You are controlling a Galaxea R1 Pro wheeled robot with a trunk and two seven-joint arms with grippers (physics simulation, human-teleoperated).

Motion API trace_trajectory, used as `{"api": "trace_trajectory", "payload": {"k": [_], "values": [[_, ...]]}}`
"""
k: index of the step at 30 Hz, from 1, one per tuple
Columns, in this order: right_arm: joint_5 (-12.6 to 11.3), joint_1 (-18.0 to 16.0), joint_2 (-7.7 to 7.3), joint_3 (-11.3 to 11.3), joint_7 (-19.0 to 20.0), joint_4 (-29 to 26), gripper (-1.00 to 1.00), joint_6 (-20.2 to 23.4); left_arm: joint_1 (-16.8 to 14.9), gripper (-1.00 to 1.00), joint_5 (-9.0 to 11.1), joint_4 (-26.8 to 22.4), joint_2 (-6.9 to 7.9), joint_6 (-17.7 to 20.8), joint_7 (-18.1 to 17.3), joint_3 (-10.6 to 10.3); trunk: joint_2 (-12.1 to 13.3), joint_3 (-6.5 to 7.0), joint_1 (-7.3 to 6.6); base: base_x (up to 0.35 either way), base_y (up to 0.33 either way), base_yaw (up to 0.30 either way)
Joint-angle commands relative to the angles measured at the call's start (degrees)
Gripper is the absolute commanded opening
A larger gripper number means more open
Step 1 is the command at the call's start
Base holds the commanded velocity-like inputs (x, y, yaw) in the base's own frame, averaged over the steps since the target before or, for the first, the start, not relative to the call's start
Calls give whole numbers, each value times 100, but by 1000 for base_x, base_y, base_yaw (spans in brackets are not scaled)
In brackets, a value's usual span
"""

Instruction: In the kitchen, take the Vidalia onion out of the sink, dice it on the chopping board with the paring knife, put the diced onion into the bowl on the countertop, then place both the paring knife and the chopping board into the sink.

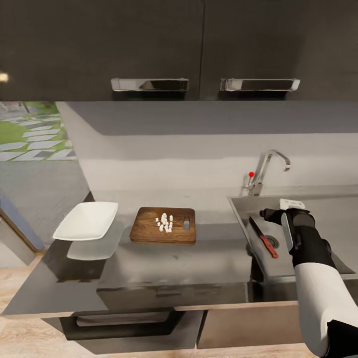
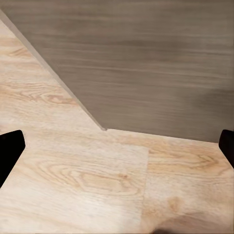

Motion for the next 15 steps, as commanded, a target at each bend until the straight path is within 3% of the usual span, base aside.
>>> {"api": "trace_trajectory", "payload": {"k": [1,15], "values": [[44,-5,1,-2,18,-5,100,27,-10,100,22,22,0,-34,-7,0,-6,2,1,-15,39,0],[35,-5,10,3,19,-6,100,22,-10,100,23,22,0,-34,-7,0,-6,128,1,-1,27,0]]}}
